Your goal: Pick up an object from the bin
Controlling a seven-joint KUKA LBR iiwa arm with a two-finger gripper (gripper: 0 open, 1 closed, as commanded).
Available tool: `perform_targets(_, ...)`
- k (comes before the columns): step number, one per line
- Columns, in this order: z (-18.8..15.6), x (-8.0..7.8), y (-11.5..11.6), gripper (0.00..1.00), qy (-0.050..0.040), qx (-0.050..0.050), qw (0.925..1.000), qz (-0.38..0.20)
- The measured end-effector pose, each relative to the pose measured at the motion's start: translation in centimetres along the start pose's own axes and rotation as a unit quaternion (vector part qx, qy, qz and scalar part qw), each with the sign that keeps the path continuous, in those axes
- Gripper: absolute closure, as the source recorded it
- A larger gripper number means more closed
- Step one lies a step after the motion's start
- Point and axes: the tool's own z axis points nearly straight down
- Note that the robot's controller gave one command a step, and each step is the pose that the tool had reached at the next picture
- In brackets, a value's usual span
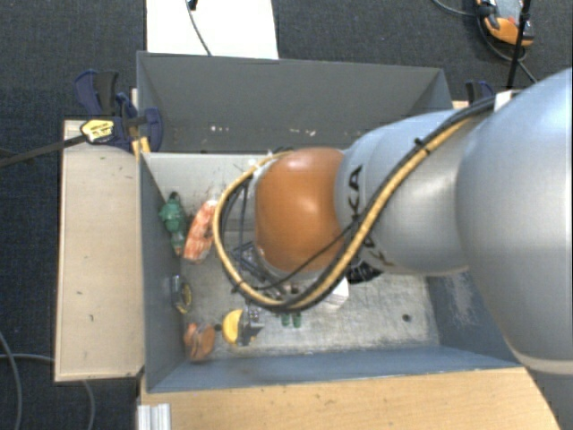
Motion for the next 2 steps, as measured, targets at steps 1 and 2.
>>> perform_targets(1, 4.57, 0.47, -1.04, 0.00, -0.0014, -0.001, 0.9988, 0.048)
perform_targets(2, 5.39, 0.33, -1.12, 0.00, 0.0014, 0.001, 1.0000, -0.002)
